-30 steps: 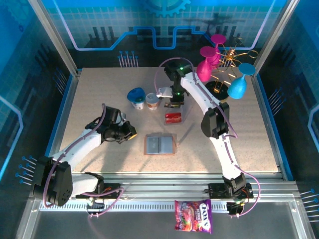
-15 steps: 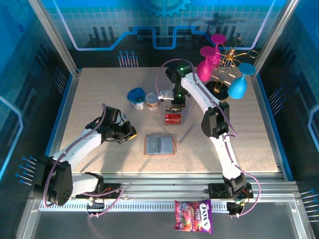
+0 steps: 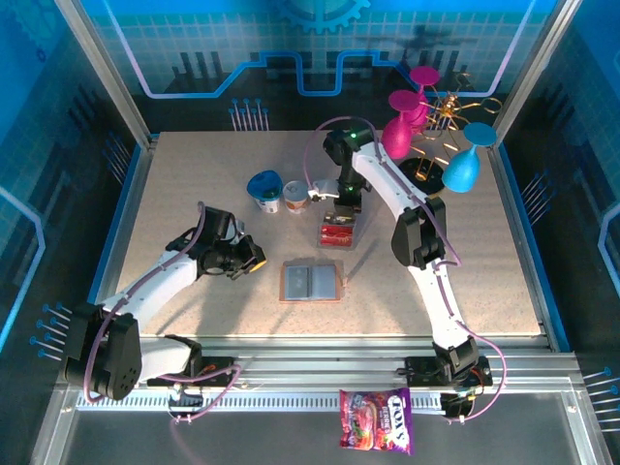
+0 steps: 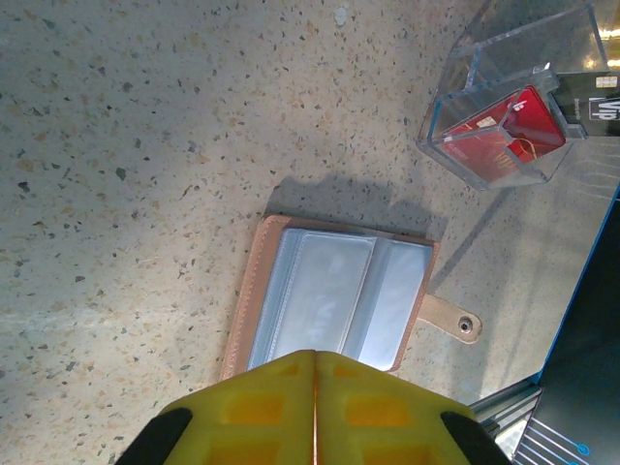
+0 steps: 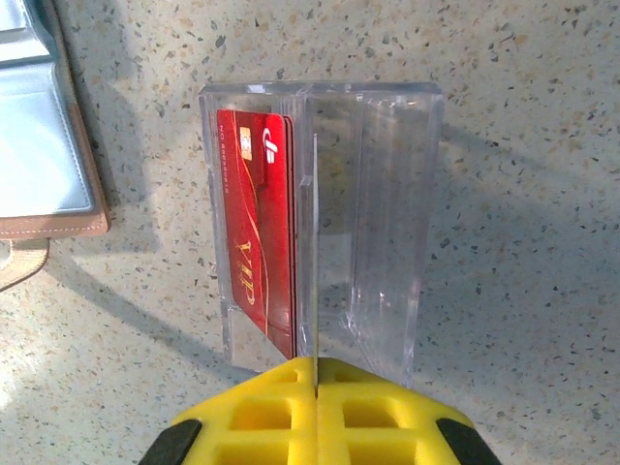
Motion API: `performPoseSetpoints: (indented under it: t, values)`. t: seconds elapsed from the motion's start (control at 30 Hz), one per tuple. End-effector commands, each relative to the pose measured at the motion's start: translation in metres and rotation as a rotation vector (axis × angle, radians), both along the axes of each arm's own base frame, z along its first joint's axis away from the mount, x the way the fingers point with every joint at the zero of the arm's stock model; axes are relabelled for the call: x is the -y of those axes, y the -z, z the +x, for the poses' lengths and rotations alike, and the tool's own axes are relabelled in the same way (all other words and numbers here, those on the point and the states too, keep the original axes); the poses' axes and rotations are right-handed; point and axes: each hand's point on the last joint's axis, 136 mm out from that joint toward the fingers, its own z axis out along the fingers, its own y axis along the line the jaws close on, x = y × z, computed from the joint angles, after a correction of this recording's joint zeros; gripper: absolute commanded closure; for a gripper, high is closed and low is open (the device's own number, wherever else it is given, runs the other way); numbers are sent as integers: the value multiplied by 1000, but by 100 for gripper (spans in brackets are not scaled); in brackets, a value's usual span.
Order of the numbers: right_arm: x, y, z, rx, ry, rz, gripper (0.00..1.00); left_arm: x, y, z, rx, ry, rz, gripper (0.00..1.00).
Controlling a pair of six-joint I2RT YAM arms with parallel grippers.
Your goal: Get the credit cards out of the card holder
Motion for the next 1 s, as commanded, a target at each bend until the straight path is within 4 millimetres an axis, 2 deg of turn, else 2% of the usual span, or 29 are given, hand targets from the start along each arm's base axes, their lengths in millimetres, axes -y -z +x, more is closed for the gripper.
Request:
performPoseSetpoints:
  t: [0.0, 0.1, 0.2, 0.3, 0.63, 0.97]
  values:
    - [4, 9, -10, -82, 20, 6, 100, -1, 1, 1, -17, -11, -10, 91]
    - [1, 13, -10, -94, 20, 14, 100, -1, 2, 1, -19, -11, -9, 91]
    - [1, 17, -9, -97, 21, 9, 90, -1, 3, 1, -22, -11, -9, 91]
    - [3, 15, -4, -70, 22, 1, 85, -1, 4, 1, -24, -13, -12, 91]
    - [6, -8, 19, 73, 36, 6, 83, 1, 4, 3, -22, -9, -19, 91]
    - [5, -14, 29, 134, 63, 6, 82, 2, 4, 4, -19, -2, -24, 91]
